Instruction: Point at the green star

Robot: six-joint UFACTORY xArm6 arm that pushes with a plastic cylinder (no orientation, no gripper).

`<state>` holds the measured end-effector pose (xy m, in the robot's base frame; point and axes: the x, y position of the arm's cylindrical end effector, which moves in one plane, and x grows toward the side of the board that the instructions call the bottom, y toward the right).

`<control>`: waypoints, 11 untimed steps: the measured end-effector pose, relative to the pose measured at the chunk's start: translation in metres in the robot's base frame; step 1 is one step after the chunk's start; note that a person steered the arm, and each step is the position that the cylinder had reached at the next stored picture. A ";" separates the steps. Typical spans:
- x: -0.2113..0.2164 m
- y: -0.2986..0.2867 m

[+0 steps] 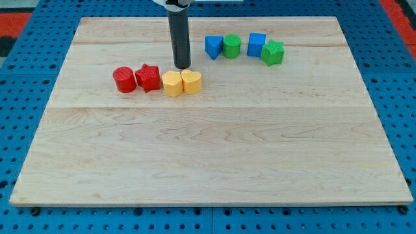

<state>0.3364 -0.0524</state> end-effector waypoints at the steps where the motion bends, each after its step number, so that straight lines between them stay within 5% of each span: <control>1: -0.001 0.000; 11: 0.002 0.126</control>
